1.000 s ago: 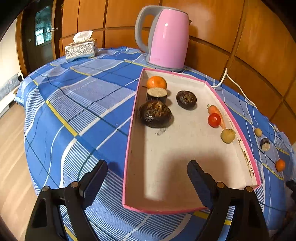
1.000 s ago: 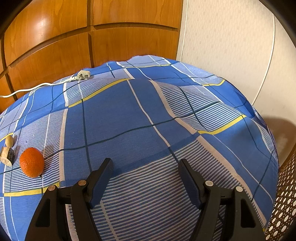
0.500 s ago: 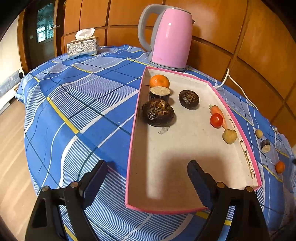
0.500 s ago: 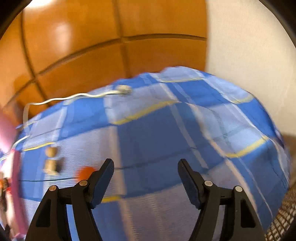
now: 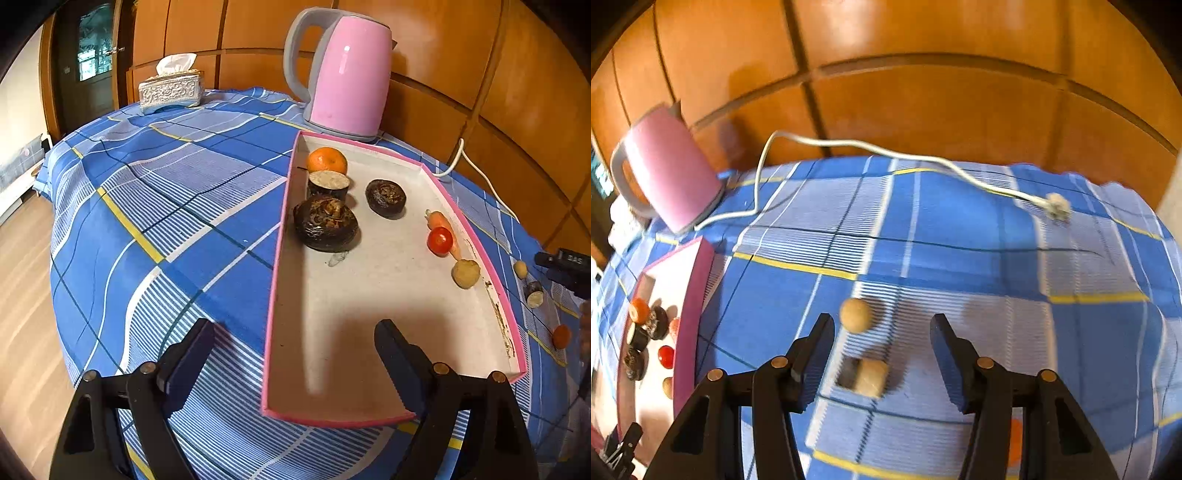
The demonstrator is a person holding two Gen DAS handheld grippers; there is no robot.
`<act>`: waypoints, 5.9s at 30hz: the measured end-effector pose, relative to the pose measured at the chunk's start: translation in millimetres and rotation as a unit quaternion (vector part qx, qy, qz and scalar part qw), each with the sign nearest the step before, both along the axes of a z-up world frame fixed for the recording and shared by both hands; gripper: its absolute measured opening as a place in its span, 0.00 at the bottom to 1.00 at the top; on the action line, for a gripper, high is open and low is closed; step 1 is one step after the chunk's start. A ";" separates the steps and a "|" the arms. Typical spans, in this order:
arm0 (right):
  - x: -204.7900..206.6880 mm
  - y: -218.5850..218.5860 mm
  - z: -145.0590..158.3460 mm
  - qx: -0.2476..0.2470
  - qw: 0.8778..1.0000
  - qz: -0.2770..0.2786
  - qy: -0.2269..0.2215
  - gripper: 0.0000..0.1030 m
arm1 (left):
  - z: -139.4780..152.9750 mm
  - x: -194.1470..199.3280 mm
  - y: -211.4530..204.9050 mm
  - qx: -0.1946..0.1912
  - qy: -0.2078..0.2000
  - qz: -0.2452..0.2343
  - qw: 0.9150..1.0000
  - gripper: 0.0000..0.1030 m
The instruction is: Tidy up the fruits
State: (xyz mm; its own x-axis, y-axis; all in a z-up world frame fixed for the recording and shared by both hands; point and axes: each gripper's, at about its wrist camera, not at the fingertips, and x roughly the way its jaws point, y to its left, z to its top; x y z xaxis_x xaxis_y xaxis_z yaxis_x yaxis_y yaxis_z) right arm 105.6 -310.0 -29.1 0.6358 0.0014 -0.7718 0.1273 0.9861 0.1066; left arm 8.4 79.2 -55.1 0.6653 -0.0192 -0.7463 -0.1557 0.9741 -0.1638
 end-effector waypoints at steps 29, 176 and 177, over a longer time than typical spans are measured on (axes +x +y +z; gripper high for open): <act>-42.1 88.6 15.0 -0.020 0.990 0.134 -0.026 0.25 | -0.8 -2.6 2.1 -0.005 0.001 0.005 1.000 0.88; -170.0 -124.8 -42.6 -0.065 0.936 -0.345 -0.006 0.71 | 73.2 43.5 -174.3 -0.003 -0.016 -0.293 0.956 0.83; -169.7 -124.4 -42.8 -0.067 0.936 -0.345 -0.006 0.71 | 72.0 46.4 -182.7 -0.007 -0.011 -0.299 0.954 0.83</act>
State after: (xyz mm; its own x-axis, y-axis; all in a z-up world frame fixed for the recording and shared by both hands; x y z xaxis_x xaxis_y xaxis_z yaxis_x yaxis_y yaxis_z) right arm -64.1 -434.4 -71.8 0.4579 -0.5093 -0.7286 0.7391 0.6736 -0.0064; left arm 54.8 -103.4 16.9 0.5478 -0.4102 -0.7291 0.4312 0.8853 -0.1740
